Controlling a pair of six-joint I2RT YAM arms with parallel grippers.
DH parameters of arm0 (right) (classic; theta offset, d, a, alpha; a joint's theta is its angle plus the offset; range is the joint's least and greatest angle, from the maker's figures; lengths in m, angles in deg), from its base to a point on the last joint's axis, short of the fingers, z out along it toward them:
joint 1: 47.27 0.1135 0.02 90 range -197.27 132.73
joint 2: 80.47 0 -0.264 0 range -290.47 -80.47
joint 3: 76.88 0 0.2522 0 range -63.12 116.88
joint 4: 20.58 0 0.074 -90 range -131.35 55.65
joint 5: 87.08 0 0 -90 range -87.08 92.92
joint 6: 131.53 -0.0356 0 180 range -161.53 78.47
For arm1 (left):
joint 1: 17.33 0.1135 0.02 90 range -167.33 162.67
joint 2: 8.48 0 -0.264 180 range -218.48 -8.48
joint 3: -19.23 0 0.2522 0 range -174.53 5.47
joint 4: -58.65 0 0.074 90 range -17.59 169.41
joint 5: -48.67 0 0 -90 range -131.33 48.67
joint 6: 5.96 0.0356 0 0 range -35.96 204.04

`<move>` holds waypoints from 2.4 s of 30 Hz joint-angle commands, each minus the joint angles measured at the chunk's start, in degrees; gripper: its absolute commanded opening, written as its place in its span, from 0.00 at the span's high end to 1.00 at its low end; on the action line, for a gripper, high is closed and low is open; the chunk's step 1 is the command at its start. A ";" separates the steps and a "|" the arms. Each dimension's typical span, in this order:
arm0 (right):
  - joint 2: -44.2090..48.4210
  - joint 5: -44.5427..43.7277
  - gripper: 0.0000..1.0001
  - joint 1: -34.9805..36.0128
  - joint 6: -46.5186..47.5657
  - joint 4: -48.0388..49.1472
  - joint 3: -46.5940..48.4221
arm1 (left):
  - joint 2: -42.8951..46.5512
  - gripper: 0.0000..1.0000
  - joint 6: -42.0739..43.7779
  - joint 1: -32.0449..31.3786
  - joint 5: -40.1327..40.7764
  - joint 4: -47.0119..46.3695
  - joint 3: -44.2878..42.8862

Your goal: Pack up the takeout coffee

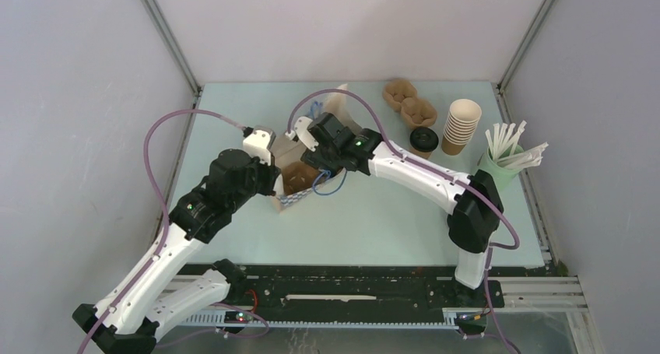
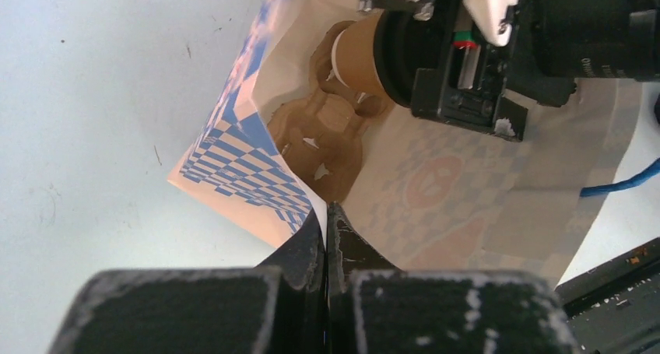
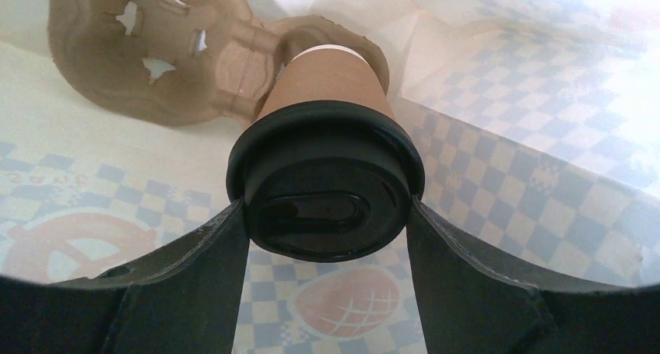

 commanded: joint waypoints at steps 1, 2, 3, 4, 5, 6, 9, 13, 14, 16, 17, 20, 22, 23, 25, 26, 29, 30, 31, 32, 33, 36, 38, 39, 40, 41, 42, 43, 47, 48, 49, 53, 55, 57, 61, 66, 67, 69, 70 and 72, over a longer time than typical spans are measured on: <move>-1.53 -2.38 0.99 1.99 -1.66 -4.98 5.38 | 0.96 1.00 2.01 0.45 -2.85 -1.43 0.57; -1.66 -2.63 0.99 2.09 -2.30 -6.15 6.56 | 0.82 1.00 2.13 0.54 -3.34 -0.94 0.09; -1.55 -2.72 0.99 2.12 -3.03 -7.35 7.51 | 0.58 1.00 2.43 0.62 -3.72 -0.30 -0.66; -1.45 -2.86 0.99 2.16 -3.65 -8.65 8.49 | 0.32 1.00 2.70 0.64 -4.10 0.43 -1.39; -1.33 -3.12 0.99 2.26 -4.46 -10.22 9.60 | 0.05 1.00 2.84 0.64 -4.40 1.17 -2.39; -1.13 -3.27 0.99 2.36 -5.25 -11.65 10.65 | -0.32 1.00 2.81 0.64 -4.93 2.08 -3.47; -0.03 -2.86 0.99 2.61 -6.51 -15.76 12.85 | -1.70 1.00 2.40 0.64 -8.29 5.57 -7.08; 3.02 -0.08 0.99 3.59 -8.68 -21.68 13.08 | -3.17 1.00 1.64 0.64 -14.70 10.43 -11.42; 4.60 0.50 0.99 4.06 -9.37 -22.46 12.27 | -3.09 1.00 1.51 0.64 -16.65 10.95 -11.85; 7.33 1.05 0.99 5.33 -10.23 -23.18 9.43 | -2.71 1.00 1.48 0.62 -18.84 11.90 -11.81; 8.73 1.07 0.99 6.42 -10.49 -23.14 7.83 | -2.49 1.00 1.59 0.56 -19.57 12.50 -11.81; 12.31 2.40 0.99 8.22 -9.99 -23.77 4.33 | -2.28 1.00 1.91 0.55 -21.47 14.72 -11.51; 13.45 3.23 0.99 8.90 -8.88 -25.56 3.89 | -2.39 1.00 2.36 0.55 -22.48 16.49 -11.59; 13.82 3.52 0.99 9.14 -8.29 -26.45 4.11 | -2.36 1.00 2.71 0.55 -22.85 17.20 -11.63; 14.71 3.78 0.99 9.04 -7.38 -26.85 4.06 | -2.47 1.00 3.62 0.55 -23.01 18.15 -11.59; 15.16 4.41 1.00 8.71 -6.72 -26.21 3.16 | -2.75 1.00 3.95 0.55 -22.92 18.69 -11.67; 16.56 6.87 1.00 8.01 -4.60 -23.06 0.38 | -3.57 1.00 4.09 0.56 -21.20 19.09 -12.09; 16.87 7.26 1.00 8.00 -3.65 -21.56 -0.70 | -3.61 1.00 4.04 0.55 -19.59 18.92 -12.29; 16.95 7.22 1.00 8.15 -2.92 -20.44 -1.77 | -3.51 1.00 4.03 0.55 -17.33 18.41 -12.44; 16.80 6.97 1.00 8.30 -2.49 -19.54 -2.45 | -3.36 1.00 3.97 0.55 -14.55 17.64 -12.51; 16.38 6.80 1.00 8.49 -2.33 -19.19 -2.87 | -2.96 1.00 4.15 0.55 -12.07 16.31 -12.39; 15.20 6.74 1.00 8.74 -1.95 -18.03 -3.76 | -3.09 1.00 6.29 0.55 -5.03 11.41 -12.56; 14.57 5.92 1.00 9.33 -1.76 -17.30 -3.49 | -4.33 1.00 8.10 0.33 -1.55 10.89 -14.23; 14.20 5.67 1.00 9.52 -1.62 -17.25 -3.15 | -4.57 1.00 9.66 0.22 -0.27 10.15 -14.76; 13.76 5.47 1.00 9.68 -1.61 -17.31 -2.62 | -4.56 1.00 11.03 0.14 0.80 8.91 -14.77; 13.13 5.24 1.00 9.75 -1.84 -17.54 -1.84 | -4.45 1.00 11.89 0.12 1.56 7.38 -14.41; 12.49 4.78 1.00 9.76 -2.19 -17.54 -1.11 | -4.35 1.00 12.68 0.11 1.95 6.00 -13.95; 11.89 4.38 1.00 9.69 -2.40 -17.51 -0.21 | -4.41 1.00 13.10 0.11 1.84 5.01 -13.46; 8.96 0.48 1.00 9.02 -3.18 -17.13 3.48 | -4.41 1.00 12.18 -0.21 1.28 2.50 -11.49; 8.05 -0.84 1.00 8.87 -2.94 -17.15 4.05 | -4.16 1.00 12.06 -0.54 2.14 1.89 -11.06; 7.40 -2.31 1.00 8.80 -2.70 -17.15 4.73 | -3.71 1.00 12.08 -1.02 3.00 1.11 -10.44; 5.38 -6.54 1.00 8.60 -2.25 -17.55 6.90 | -2.09 1.00 13.47 -1.42 5.58 -2.31 -7.36; 4.03 -8.32 1.00 8.79 -2.48 -18.84 8.64 | -1.48 1.00 13.91 -1.47 6.34 -3.14 -6.06; 2.68 -9.06 1.00 8.94 -3.21 -20.29 10.12 | -0.46 1.00 14.21 -1.47 6.37 -4.34 -4.09; 0.90 -10.43 1.00 9.16 -4.75 -22.24 11.78 | 0.49 1.00 15.27 -1.47 6.44 -5.42 -1.93; 0.44 -10.86 1.00 9.24 -6.95 -25.93 12.69 | 0.58 1.00 15.90 -1.56 6.29 -5.20 -1.61; 0.91 -9.47 1.00 9.27 -7.08 -26.26 12.47 | 0.58 1.00 15.87 -1.56 6.20 -5.09 -1.56; 1.81 -6.18 1.00 9.32 -6.46 -26.32 11.39 | 0.51 1.00 15.89 -1.56 6.11 -5.17 -1.48; 2.18 -5.39 1.00 9.32 -6.21 -26.25 10.91 | 0.50 1.00 15.90 -1.54 6.34 -5.17 -1.52; 2.29 -5.59 1.00 9.41 -6.07 -26.09 10.82 | 0.49 1.00 15.96 -1.55 6.91 -5.39 -1.51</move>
